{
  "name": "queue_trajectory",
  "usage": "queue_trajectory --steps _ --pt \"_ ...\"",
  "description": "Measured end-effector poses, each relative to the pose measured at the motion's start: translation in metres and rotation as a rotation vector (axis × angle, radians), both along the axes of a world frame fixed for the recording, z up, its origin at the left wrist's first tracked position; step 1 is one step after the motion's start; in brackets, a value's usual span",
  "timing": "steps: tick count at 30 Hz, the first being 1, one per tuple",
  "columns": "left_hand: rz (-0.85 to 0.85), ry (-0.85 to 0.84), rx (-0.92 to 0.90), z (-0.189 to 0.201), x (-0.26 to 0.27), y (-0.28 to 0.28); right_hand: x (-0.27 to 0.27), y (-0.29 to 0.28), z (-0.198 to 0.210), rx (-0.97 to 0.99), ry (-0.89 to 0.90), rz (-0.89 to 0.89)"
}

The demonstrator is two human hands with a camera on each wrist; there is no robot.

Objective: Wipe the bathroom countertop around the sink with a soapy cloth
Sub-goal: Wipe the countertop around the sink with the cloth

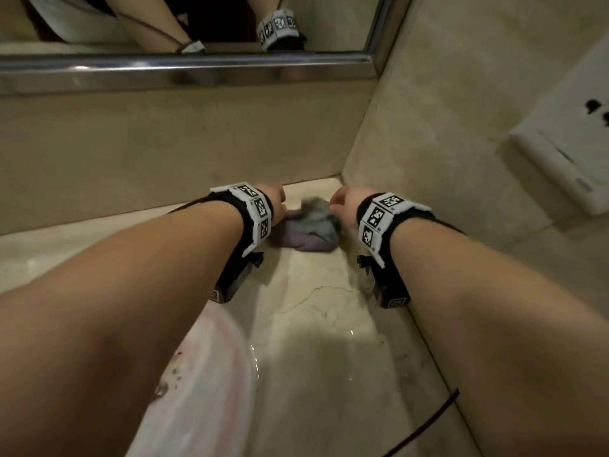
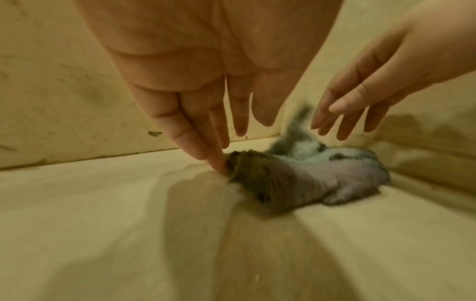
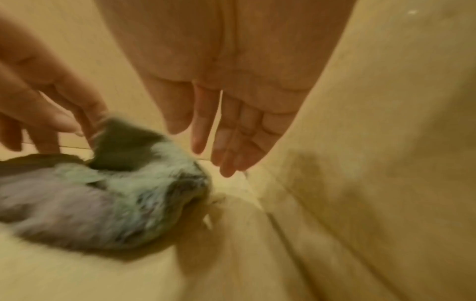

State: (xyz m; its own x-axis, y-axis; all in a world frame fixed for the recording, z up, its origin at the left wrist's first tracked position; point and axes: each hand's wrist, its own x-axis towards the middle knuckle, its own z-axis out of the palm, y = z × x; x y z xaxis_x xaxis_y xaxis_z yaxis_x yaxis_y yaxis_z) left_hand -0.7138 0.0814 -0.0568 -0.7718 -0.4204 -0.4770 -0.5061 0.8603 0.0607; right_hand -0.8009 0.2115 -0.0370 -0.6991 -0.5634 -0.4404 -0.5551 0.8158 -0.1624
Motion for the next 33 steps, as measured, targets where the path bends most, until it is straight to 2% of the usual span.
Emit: queue_trajectory --steps 2,5,8,10,12,14,18,20,22,24,26,27,29,31,33 --pt "-0.012 0.022 0.01 -0.002 0.003 0.003 0.007 0.005 -0.008 0.06 -0.011 0.07" --pt "-0.031 0.079 0.027 -0.008 0.004 0.007 0.007 0.007 -0.018 -0.016 -0.009 0.072" --pt "-0.011 0.093 0.03 -0.013 -0.002 0.009 0.004 -0.001 -0.022 -0.081 -0.01 -0.054" --pt "0.006 0.072 0.022 -0.015 -0.007 0.009 -0.001 -0.009 -0.028 -0.039 -0.014 -0.126" --pt "0.023 0.074 0.007 -0.016 -0.012 0.006 -0.005 -0.013 -0.03 0.019 -0.028 -0.157" --pt "0.036 0.072 0.006 -0.016 -0.015 0.003 -0.01 -0.015 -0.028 -0.002 -0.074 -0.165" --pt "0.07 0.09 0.047 -0.013 -0.018 -0.005 -0.016 -0.015 -0.017 -0.1 -0.068 -0.084" --pt "0.101 0.1 0.096 -0.007 -0.017 -0.009 -0.016 -0.016 -0.011 -0.209 -0.086 -0.071" --pt "0.123 0.132 0.131 -0.001 -0.014 -0.013 -0.01 -0.013 -0.004 -0.284 -0.066 0.014" --pt "0.188 0.216 0.142 0.005 -0.01 -0.015 -0.003 -0.007 -0.002 -0.246 -0.106 0.157" --pt "0.233 0.299 0.157 0.01 -0.006 -0.015 0.007 -0.002 -0.001 -0.105 -0.222 0.276" --pt "0.216 0.314 0.168 0.012 -0.005 -0.013 0.01 0.0 0.0 -0.054 -0.284 0.289" --pt "0.12 0.282 0.211 0.013 -0.003 -0.005 0.014 0.005 0.003 -0.082 -0.349 0.231" --pt "0.008 0.167 0.194 0.008 0.001 0.006 0.016 0.008 0.002 -0.157 -0.251 0.145" --pt "-0.087 0.062 0.115 -0.001 0.004 0.014 0.02 0.01 -0.004 -0.159 -0.074 0.151"
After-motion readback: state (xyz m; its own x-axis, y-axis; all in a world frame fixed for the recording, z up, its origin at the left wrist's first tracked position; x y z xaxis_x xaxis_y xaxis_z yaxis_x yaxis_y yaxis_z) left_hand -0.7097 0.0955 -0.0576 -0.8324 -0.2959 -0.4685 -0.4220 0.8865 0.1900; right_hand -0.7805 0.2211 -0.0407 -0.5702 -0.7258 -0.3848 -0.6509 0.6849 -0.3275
